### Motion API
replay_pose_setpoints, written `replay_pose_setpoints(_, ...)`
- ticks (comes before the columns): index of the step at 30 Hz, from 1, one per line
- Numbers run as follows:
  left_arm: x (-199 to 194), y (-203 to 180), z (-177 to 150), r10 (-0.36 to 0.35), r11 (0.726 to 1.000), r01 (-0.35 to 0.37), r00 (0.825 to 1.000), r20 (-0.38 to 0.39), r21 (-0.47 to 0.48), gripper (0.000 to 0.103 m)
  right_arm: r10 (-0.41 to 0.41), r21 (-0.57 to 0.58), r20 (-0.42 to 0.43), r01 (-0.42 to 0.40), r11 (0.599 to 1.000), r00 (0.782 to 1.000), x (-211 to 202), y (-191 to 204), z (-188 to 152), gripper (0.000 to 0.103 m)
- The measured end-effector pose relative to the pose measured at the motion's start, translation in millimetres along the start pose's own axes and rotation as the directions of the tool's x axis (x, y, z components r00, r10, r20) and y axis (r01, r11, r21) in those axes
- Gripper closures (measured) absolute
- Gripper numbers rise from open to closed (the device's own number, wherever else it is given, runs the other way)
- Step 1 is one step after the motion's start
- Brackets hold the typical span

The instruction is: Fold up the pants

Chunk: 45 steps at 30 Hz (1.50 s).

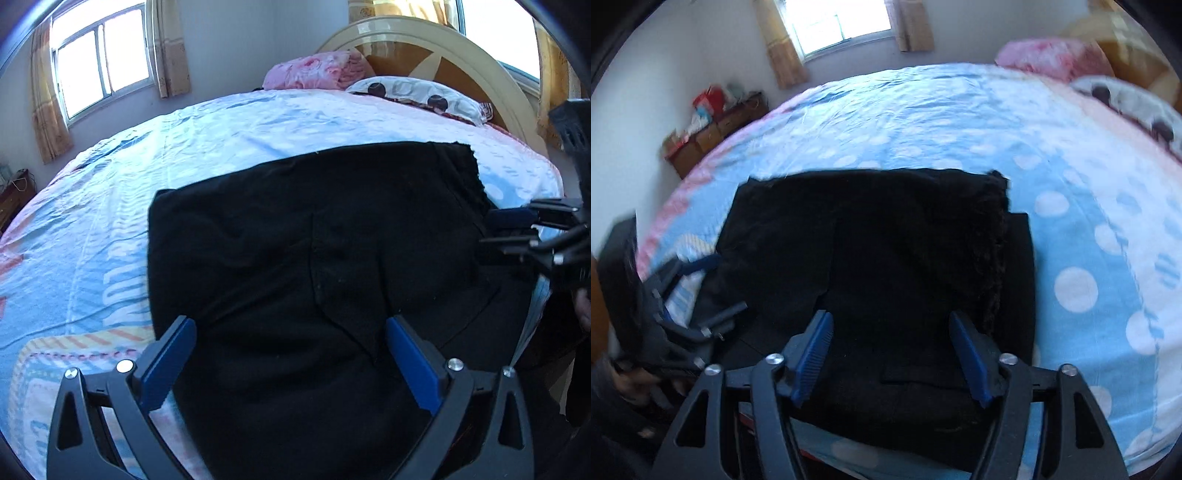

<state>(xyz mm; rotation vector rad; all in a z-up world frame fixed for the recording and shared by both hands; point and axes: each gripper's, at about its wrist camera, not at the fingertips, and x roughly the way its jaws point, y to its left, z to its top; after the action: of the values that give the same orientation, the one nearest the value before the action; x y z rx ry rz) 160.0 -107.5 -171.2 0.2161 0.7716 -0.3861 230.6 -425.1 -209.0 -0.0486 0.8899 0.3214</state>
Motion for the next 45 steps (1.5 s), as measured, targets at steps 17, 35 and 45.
replay_pose_setpoints(17,-18,8,-26,-0.041,0.997,0.040,0.999,-0.012,-0.064,0.000,-0.047,-0.134,0.020,0.049,0.990,0.999,-8,49,-21,0.033)
replay_pose_setpoints(35,-2,45,-16,-0.142,0.975,0.134,0.989,-0.032,-0.177,0.000,-0.086,0.208,0.028,0.079,0.975,0.996,-37,-50,-7,0.033)
replay_pose_setpoints(45,11,44,-7,-0.172,0.969,0.158,0.983,-0.060,-0.191,0.000,-0.030,0.246,0.031,0.021,0.969,0.999,-21,-64,-7,0.033)
